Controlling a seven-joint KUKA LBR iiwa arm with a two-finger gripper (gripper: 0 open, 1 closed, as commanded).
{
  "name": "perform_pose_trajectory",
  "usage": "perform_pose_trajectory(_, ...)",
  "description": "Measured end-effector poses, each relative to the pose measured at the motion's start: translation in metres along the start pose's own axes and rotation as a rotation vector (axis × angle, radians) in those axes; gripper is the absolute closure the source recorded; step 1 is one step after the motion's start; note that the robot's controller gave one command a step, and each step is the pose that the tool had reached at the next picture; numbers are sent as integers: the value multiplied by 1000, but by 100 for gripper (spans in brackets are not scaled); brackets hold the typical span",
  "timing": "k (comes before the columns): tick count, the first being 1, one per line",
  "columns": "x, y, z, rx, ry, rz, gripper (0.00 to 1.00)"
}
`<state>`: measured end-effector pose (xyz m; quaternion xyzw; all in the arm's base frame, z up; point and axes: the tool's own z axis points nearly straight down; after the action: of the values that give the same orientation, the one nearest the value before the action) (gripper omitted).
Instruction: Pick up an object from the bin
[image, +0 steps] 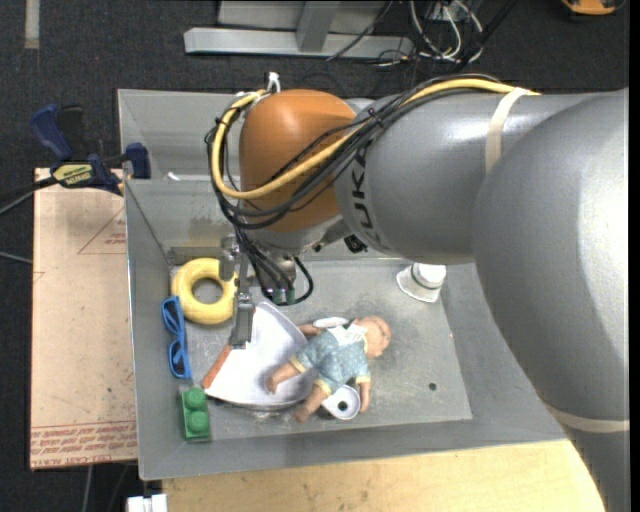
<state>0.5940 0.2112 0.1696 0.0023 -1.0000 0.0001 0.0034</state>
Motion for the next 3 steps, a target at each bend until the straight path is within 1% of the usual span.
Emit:
perform_pose_trajectory(1, -2, -1, -5, -1, -7, 3, 0)
perform_pose_trajectory(2, 37, -39, 28, -3, -8, -35, 0)
perform_pose_trajectory(3, 56, -56, 47, 3, -1, -149, 0)
